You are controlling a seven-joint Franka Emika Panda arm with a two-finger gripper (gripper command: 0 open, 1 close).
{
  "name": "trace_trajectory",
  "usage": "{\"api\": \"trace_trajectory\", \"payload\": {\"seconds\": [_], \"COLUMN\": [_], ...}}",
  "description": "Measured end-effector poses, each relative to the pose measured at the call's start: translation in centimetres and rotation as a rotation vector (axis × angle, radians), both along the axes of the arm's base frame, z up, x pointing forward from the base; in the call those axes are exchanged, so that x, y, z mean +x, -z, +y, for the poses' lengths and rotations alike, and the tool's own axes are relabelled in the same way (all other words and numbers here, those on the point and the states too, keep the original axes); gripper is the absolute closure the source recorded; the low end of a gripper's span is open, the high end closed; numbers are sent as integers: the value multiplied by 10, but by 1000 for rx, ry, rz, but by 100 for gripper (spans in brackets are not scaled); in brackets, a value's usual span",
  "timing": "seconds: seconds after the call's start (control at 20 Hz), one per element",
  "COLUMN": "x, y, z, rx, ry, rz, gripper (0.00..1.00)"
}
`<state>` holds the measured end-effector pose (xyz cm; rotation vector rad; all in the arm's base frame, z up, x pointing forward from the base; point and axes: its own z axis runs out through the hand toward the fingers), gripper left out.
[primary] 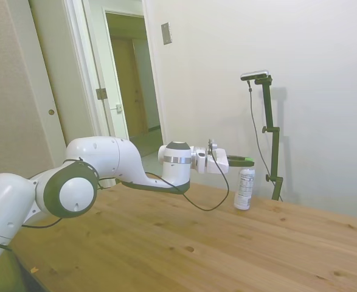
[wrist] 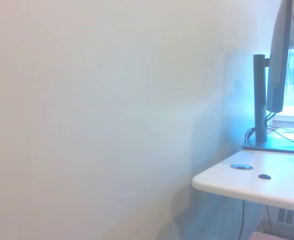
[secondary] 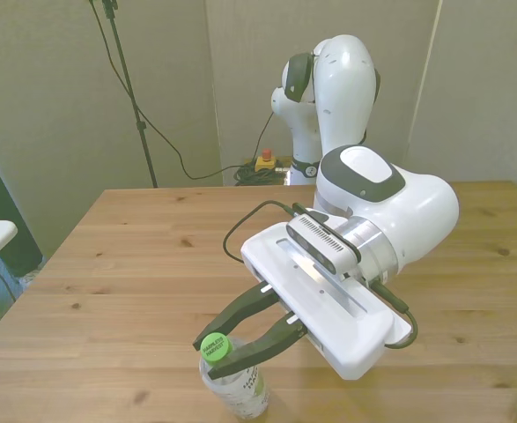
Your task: Stand the water bottle
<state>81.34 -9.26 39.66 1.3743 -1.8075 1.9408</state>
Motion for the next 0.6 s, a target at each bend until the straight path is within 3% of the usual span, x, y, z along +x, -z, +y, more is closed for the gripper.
{"api": "trace_trajectory", "payload": {"seconds": [0.6], "x": [-7], "y": [-5], "z": [1], "rx": [25], "ry": [0], "rz": [10], "gripper": [0]}}
